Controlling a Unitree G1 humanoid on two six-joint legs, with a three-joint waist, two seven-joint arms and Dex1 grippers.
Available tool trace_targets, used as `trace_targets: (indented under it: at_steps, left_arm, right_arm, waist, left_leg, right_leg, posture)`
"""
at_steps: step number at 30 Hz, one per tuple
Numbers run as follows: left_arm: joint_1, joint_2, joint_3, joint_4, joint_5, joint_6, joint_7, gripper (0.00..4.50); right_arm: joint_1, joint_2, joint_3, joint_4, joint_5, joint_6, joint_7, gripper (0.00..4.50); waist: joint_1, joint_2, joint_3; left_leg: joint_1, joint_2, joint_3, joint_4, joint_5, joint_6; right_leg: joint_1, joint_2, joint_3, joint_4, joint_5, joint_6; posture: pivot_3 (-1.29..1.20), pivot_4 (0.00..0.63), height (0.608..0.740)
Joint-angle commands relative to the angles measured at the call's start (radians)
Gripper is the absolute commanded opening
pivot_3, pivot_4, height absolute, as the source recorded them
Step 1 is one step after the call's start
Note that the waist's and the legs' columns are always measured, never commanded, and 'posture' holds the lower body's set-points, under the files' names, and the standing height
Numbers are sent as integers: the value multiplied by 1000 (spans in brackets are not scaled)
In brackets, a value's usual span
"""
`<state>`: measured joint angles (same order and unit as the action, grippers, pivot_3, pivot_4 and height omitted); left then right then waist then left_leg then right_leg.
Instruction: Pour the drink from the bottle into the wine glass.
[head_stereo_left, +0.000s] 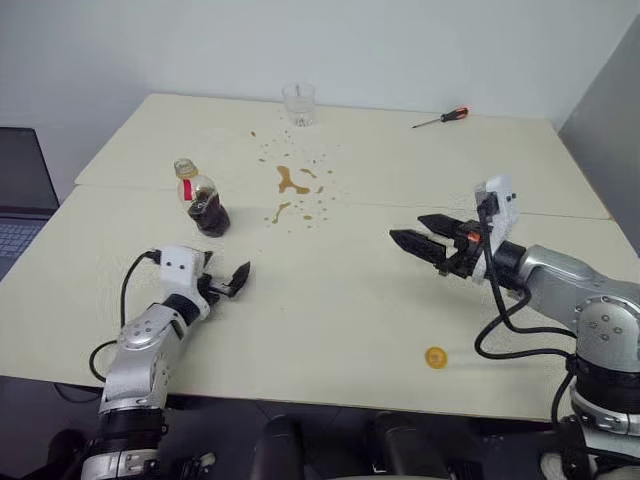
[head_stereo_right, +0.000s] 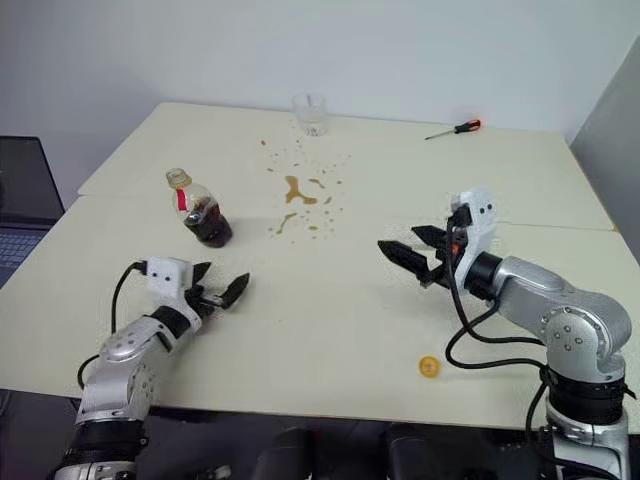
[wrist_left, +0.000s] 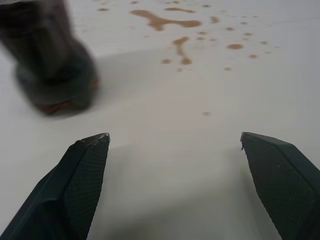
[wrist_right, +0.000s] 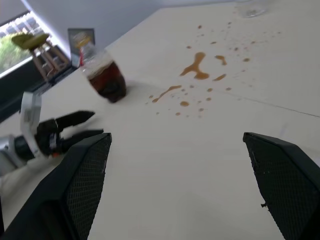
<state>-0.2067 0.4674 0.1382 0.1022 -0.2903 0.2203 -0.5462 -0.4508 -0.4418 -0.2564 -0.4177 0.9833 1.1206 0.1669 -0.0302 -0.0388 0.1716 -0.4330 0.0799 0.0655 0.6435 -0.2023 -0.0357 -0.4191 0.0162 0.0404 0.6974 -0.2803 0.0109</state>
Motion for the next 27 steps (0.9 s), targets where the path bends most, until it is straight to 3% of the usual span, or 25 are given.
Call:
trace_targets:
  at_steps: [1, 5, 12, 19, 27]
  left_arm:
    - [-40, 8, -48, -76, -3, 24, -53, 4455]
    - [-72, 21, -94, -93, 10, 34, -106, 4455]
    - [-117, 61, -113, -124, -19, 76, -201, 4455]
    - [-153, 59, -116, -147, -27, 117, -223, 4455]
    - [-153, 72, -109, -170, -24, 128, -226, 4455]
  right_arm:
    - [10, 25, -51, 11, -5, 22, -109, 4500]
    - [-2, 182, -148, 43, 87, 34, -326, 4500]
    - [-26, 336, -215, 91, 275, 28, -634, 4500]
    - [-93, 376, -254, 246, 399, -102, -744, 4500]
    - [-151, 409, -264, 410, 412, -233, -796, 4500]
  waist:
    - [0, 0, 0]
    - [-3, 0, 0]
    - [-8, 0, 0]
    - [-8, 0, 0]
    - [-9, 1, 0]
  left_leg:
    - [0, 0, 0, 0, 0, 0]
    - [0, 0, 0, -1, 0, 0]
    - [0, 1, -1, -2, 0, 0]
    - [0, 0, 0, -1, 0, 0]
    - [0, 0, -1, -3, 0, 0]
  right_leg:
    - [0, 0, 1, 0, 0, 0]
    - [-1, 0, 2, 0, 0, 0]
    - [-1, 1, 1, 0, 0, 0]
    - [-1, 0, 3, -1, 0, 1]
    - [-1, 1, 2, -1, 0, 0]
  posture:
    - [0, 150, 740]
    - [0, 150, 740]
    - [0, 150, 740]
    - [0, 150, 740]
    - [0, 150, 740]
